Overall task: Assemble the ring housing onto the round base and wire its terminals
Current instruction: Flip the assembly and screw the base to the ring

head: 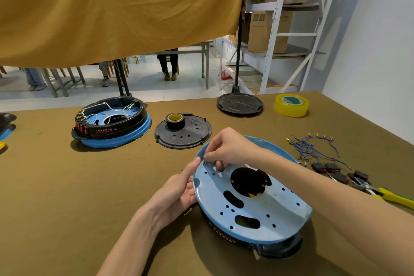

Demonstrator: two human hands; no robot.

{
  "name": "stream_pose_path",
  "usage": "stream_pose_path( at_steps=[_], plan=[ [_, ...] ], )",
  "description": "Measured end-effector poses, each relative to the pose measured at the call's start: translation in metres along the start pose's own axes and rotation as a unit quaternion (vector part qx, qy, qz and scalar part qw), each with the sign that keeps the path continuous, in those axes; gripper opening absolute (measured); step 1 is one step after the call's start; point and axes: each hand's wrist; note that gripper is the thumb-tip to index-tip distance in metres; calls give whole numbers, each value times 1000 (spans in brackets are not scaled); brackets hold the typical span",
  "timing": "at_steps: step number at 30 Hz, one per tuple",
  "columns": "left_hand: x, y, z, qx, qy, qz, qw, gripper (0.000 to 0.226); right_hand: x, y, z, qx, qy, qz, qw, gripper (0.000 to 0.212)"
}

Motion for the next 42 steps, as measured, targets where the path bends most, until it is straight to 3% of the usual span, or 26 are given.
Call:
stream_pose_path(
  at_steps=[6,13,21,30,33,42],
  plan=[
    [2,-4,-5,4,-1,14,1000,76,0,-10,2,-5,6,-35,999,7],
    [1,5,-8,-5,-16,0,1000,64,1,0,5,40,21,-70,997,11],
    [-4,13,-6,3,3,19,1000,70,5,11,1,71,10,-85,994,10],
    [-4,14,-6,8,-11,22,1000,69,8,8,-10,91,96,-103,986,13],
    [-3,13,-7,13,7,21,1000,68,7,7,-9,97,129,-95,982,15],
    [-3,12,-7,8,8,9,1000,70,0,4,-3,52,93,-71,992,18]
  ],
)
Point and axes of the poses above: each hand's wrist, its own y-axis away from the middle knuckle, its own x-axis out of the back of the hand, z = x × y, and after that the axes turned 10 degrees about z, right-handed
